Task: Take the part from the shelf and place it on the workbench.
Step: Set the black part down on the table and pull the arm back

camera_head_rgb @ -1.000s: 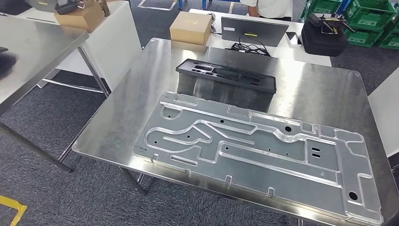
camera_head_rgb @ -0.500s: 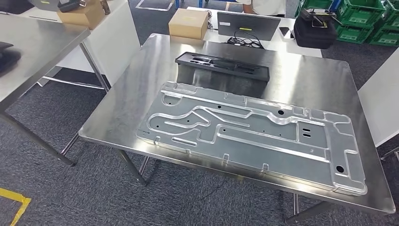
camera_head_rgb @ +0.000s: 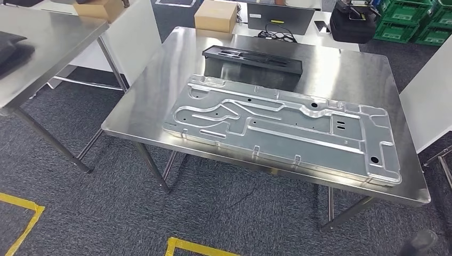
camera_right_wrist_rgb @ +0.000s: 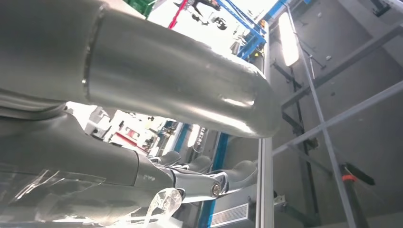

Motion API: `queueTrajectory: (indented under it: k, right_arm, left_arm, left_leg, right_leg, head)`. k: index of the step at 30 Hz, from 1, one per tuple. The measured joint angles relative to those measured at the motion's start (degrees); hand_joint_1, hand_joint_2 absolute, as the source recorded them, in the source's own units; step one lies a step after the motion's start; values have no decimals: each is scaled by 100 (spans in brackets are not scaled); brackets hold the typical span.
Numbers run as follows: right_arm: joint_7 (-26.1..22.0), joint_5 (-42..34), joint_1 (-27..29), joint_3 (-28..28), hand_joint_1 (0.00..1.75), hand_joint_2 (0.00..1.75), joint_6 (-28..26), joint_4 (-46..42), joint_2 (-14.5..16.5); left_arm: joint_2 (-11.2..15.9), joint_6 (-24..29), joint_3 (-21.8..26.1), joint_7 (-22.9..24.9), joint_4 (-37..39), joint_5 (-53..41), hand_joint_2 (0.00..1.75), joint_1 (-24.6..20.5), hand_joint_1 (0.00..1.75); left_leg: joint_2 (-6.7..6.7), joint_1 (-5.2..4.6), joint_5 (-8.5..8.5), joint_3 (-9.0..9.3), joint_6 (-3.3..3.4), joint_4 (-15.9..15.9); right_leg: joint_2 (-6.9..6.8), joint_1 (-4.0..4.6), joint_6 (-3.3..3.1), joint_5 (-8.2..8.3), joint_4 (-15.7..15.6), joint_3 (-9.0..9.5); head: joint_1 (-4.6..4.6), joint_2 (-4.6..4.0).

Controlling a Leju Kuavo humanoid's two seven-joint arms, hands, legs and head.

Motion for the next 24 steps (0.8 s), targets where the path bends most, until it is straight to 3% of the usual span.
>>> queueTrajectory:
  k: [2, 3, 5, 6, 7, 8, 9, 10, 12, 13, 14, 16, 17, 18, 20, 21, 22, 23, 24]
  right_arm:
    - [19, 11, 13, -8, 0, 0, 0, 84, 51]
    - [24, 15, 22, -9, 0, 0, 0, 122, 76]
    - [32, 18, 36, -13, 0, 0, -1, 202, 126]
    - [50, 22, 41, -14, 0, 0, 0, 244, 146]
    - [99, 38, 45, -14, 0, 0, 0, 288, 158]
    - [169, 68, 51, -15, 0, 0, 0, 331, 166]
    - [241, 110, 59, -14, 0, 0, 1, 373, 171]
    - [295, 155, 70, -12, 0, 0, 0, 410, 178]
    - [281, 199, 86, -1, 0, 0, 1, 483, 214]
    - [232, 189, 90, 8, 0, 0, 0, 538, 237]
    - [175, 163, 94, 19, 0, 0, 1, 605, 260]
    - [65, 98, 116, 38, 0, 0, 1, 791, 303]
    - [33, 73, 128, 47, 0, 0, 1, 900, 322]
    - [12, 56, 138, 57, 0, 0, 1, 1026, 340]
    - [18, 40, 142, 92, 0, 0, 2, 1307, 370]
    - [32, 34, 145, 113, 0, 0, 2, 1456, 383]
    - [45, 20, 148, 134, 0, 0, 2, 1608, 397]
    - [55, -15, 152, 151, 0, 0, 2, 1764, 413]
    - [55, -73, 155, 161, 0, 0, 2, 1910, 425]
  left_arm:
    - [-6, 2, 1, -1, 0, 19, 0, 1, 0]
    - [-8, 3, 2, -2, 0, 27, 0, 0, 0]
    - [-8, 4, 2, -2, 0, 38, 0, -9, 0]
    - [-8, 5, 2, -2, 0, 43, 0, -14, 0]
    - [-8, 5, 2, -2, 0, 50, 0, -21, 0]
    - [-10, 6, 2, -2, 0, 57, 0, -29, 0]
    - [-14, 7, 3, -2, 0, 65, 0, -37, 0]
    - [-23, 8, 5, -2, -1, 72, 0, -48, 0]
    - [-43, 13, 10, -2, -3, 79, 0, -61, 0]
    - [-51, 17, 13, -3, -4, 80, 0, -64, 0]
    - [-53, 22, 13, -3, -4, 79, 0, -63, 0]
    - [-49, 43, 16, -3, -1, 78, 0, -59, 0]
    - [-50, 58, 22, -3, 1, 78, 0, -57, 0]
    - [-51, 74, 32, -2, 3, 80, 0, -53, 0]
    - [-58, 100, 65, -2, 2, 95, 0, -49, 0]
    - [-58, 108, 83, -3, 2, 107, 0, -46, 0]
    - [-58, 116, 96, -4, 2, 120, 0, -43, 0]
    - [-58, 125, 105, -5, 2, 130, 0, -38, 0]
    - [-57, 137, 109, -7, 2, 138, 0, -29, 0]
  left_leg:
    - [20, 12, 112, -153, 94, 28]
    - [36, 18, 179, -231, 135, 30]
    - [59, -5, 312, -398, 182, 52]
    - [69, -23, 382, -502, 197, 76]
    - [75, -44, 447, -611, 207, 104]
    - [78, -68, 511, -724, 216, 130]
    - [77, -92, 581, -822, 222, 149]
    - [75, -106, 655, -902, 225, 161]
    - [67, -130, 787, -987, 208, 168]
    - [67, -130, 860, -1021, 188, 168]
    - [69, -131, 935, -1056, 165, 160]
    - [57, -147, 992, -1154, 111, 189]
    - [49, -146, 853, -1225, 71, 308]
    - [39, -134, 592, -1319, 24, 556]
    - [39, -67, -32, -1555, -67, 1385]
    - [40, -41, -182, -1656, -93, 1825]
    - [41, -24, -142, -1708, -113, 2156]
    - [41, -10, 48, -1687, -128, 2314]
    - [42, 0, 285, -1578, -145, 2274]
  right_leg:
    - [0, -15, 68, -232, 173, -100]
    - [-1, -22, 103, -540, 443, -176]
    - [-1, -23, 139, -1194, 1279, -348]
    - [-1, -21, 138, -1388, 1707, -403]
    - [-1, -13, 117, -1387, 1960, -385]
    - [0, -1, 79, -1259, 2009, -275]
    - [2, 21, 23, -1092, 1856, -67]
    - [4, 56, -49, -982, 1505, 250]
    - [2, 151, -194, -1013, 461, 1075]
    - [-1, 193, -238, -1082, 22, 1375]
    - [-4, 220, -262, -1112, -253, 1536]
    - [-22, 192, -272, -1024, -389, 1473]
    - [-37, 169, -278, -951, -392, 1401]
    - [-53, 144, -291, -878, -399, 1320]
    - [-69, 135, -301, -759, -359, 1123]
    - [-72, 130, -297, -697, -335, 1014]
    - [-77, 124, -279, -633, -306, 900]
    - [-82, 113, -261, -568, -267, 780]
    - [-86, 100, -238, -512, -222, 664]
  head:
    - [-1, 0]
    - [1, 0]
    - [2, 0]
    - [3, 0]
    - [2, 0]
    - [2, 0]
    - [3, 0]
    - [3, 0]
    - [4, 0]
    - [2, 0]
    - [2, 0]
    - [-2, 0]
    - [-4, 0]
    - [-8, 0]
    - [-13, -1]
    - [-13, -1]
    - [-13, -1]
    - [-13, -1]
    - [-12, 0]
